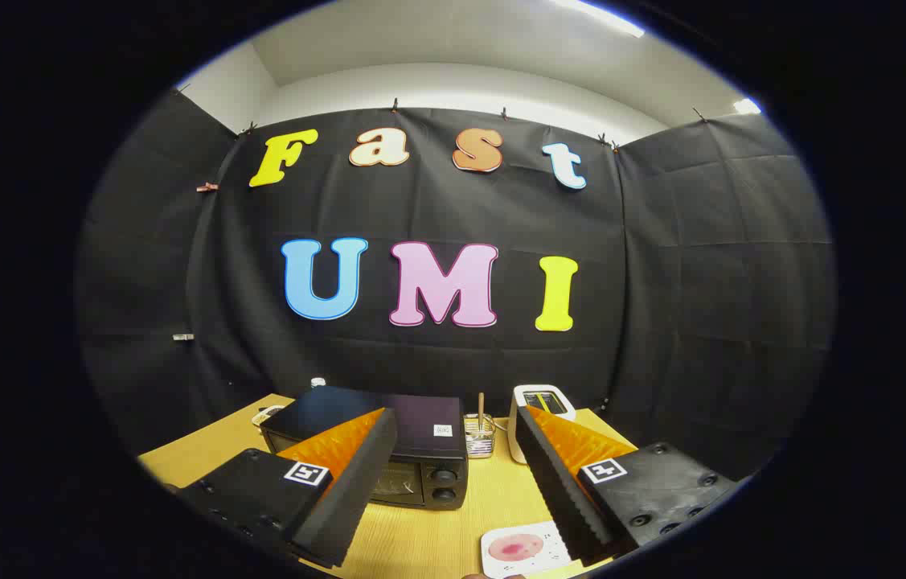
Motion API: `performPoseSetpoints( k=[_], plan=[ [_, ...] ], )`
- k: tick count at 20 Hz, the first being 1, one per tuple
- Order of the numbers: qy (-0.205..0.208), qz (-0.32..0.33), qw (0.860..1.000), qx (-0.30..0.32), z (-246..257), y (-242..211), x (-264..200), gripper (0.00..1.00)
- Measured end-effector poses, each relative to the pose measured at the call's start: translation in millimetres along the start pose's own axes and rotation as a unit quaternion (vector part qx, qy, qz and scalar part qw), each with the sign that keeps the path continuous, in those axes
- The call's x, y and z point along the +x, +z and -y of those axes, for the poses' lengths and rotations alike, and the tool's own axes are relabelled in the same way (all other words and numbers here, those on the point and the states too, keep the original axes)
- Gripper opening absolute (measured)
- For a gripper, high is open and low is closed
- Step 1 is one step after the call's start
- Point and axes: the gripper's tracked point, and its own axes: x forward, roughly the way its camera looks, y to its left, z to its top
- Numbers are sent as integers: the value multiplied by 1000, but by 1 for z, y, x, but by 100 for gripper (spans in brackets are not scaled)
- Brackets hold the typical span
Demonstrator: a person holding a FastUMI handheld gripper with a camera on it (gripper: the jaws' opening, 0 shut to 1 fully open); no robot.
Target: Open the toaster oven, put the food inside, and close the toaster oven door.
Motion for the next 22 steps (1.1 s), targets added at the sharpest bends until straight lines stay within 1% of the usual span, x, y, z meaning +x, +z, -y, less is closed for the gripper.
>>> performPoseSetpoints(
  k=[14, 17, 22],
  plan=[
    [-41, -1, 999, -1, 16, 2, 7, 98],
    [-45, -3, 999, -1, 15, 1, 10, 98],
    [-35, -21, 999, 2, -4, -9, 21, 98]
  ],
)
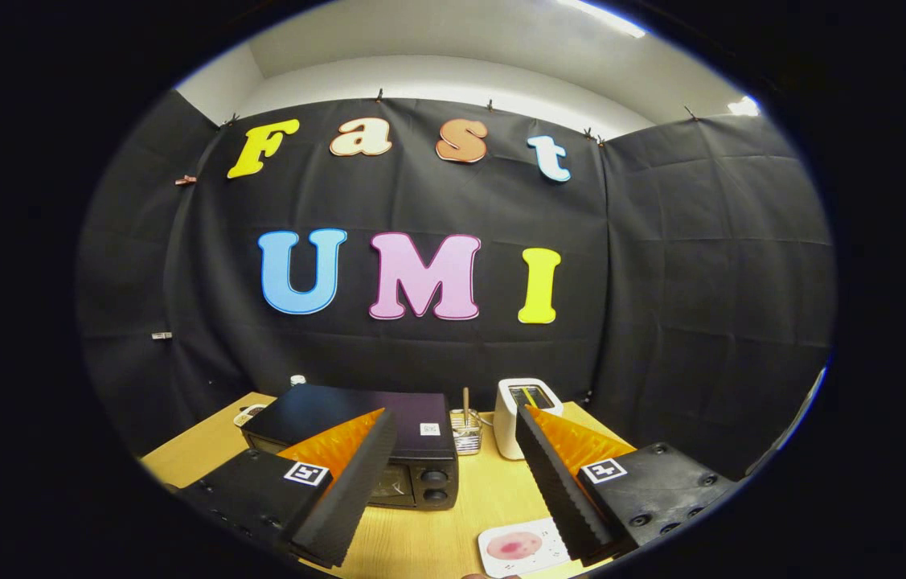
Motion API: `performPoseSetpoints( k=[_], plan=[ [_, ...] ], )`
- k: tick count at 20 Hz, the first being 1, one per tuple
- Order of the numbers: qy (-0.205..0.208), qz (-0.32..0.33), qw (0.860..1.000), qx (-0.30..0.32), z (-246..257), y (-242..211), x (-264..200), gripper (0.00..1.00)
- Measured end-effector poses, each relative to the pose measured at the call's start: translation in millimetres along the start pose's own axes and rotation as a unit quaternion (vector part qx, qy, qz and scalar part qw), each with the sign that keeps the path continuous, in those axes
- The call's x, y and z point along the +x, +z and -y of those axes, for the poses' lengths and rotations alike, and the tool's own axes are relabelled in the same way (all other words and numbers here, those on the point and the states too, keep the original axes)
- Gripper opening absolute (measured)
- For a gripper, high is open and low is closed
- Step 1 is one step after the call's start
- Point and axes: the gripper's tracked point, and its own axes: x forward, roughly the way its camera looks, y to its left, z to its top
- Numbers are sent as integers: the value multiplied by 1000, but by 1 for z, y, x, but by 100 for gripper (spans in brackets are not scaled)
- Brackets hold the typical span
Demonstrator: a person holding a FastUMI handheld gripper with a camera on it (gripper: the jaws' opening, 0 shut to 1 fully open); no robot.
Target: Open the toaster oven, put the food inside, and close the toaster oven door.
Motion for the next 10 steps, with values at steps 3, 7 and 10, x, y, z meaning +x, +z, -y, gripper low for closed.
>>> performPoseSetpoints(
  k=[3, 7, 10],
  plan=[
    [7, -9, 1000, 4, -15, -6, 8, 98],
    [18, -25, 999, 18, -38, -12, 26, 98],
    [25, -40, 999, 23, -56, -21, 37, 98]
  ],
)
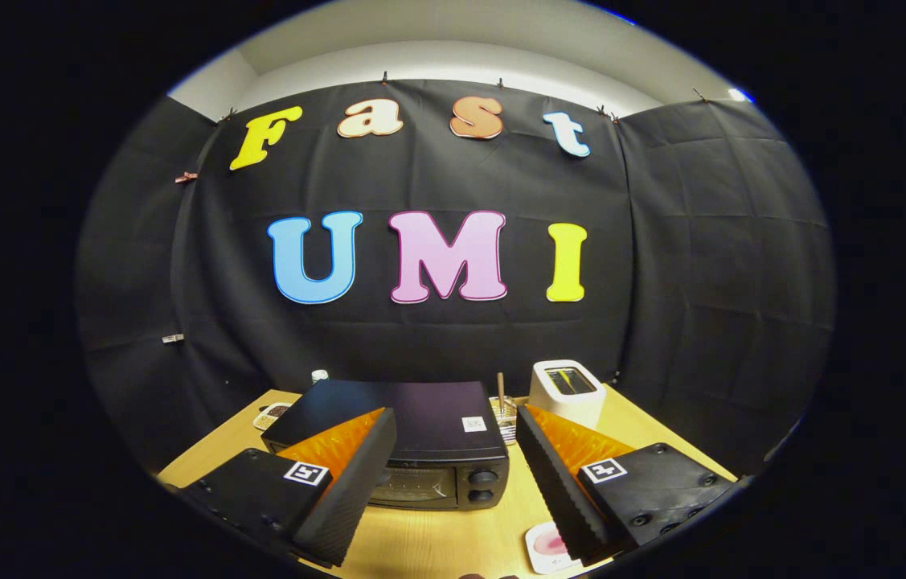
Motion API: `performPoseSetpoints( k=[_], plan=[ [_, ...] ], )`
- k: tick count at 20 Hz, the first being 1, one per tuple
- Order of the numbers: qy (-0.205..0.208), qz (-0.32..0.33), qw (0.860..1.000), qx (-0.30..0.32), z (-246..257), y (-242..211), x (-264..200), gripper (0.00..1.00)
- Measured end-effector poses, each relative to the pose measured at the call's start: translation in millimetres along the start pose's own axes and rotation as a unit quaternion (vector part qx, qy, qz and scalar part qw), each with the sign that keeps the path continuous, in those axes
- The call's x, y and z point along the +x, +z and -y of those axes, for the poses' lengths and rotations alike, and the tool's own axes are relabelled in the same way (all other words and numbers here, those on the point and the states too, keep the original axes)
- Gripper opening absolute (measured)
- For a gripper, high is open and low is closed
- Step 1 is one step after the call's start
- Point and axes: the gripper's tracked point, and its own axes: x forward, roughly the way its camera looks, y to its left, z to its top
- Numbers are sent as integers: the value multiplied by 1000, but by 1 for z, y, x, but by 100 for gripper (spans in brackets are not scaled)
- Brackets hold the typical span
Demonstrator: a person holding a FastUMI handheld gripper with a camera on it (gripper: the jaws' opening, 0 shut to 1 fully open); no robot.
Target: Open the toaster oven, put the food inside, and close the toaster oven door.
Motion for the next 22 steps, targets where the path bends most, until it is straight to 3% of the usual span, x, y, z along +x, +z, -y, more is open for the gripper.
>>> performPoseSetpoints(
  k=[11, 22],
  plan=[
    [43, -58, 997, -21, -71, -50, 43, 98],
    [63, -106, 992, -34, -110, -110, 71, 98]
  ],
)
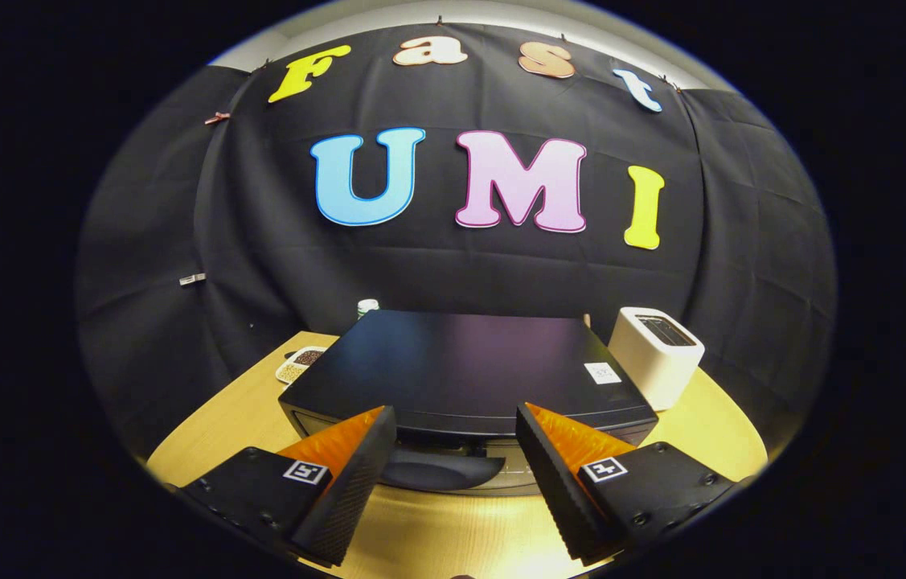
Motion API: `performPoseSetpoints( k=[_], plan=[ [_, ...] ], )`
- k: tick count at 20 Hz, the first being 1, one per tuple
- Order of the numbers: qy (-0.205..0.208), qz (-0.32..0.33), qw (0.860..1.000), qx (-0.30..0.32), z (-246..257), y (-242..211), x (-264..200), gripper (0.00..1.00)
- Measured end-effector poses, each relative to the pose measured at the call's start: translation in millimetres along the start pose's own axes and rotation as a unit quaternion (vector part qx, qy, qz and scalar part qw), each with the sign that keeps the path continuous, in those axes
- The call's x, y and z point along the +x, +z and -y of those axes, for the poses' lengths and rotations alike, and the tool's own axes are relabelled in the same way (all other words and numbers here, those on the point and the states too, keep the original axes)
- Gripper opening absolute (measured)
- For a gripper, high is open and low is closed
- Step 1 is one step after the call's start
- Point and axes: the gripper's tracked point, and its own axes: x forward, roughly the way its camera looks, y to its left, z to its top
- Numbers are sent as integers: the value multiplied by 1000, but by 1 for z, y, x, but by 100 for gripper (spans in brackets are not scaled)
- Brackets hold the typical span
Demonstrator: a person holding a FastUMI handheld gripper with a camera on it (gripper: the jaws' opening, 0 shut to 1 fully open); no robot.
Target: Open the toaster oven, put the food inside, and close the toaster oven door.
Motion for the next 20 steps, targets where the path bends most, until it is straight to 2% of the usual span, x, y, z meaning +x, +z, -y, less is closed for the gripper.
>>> performPoseSetpoints(
  k=[6, 9, 12, 20],
  plan=[
    [-8, -22, 1000, 5, -6, -23, 10, 98],
    [-6, -12, 1000, -3, -10, -22, 10, 98],
    [-9, -26, 999, 31, -8, -26, 10, 99],
    [-5, -26, 999, 29, -12, -35, -6, 99]
  ],
)
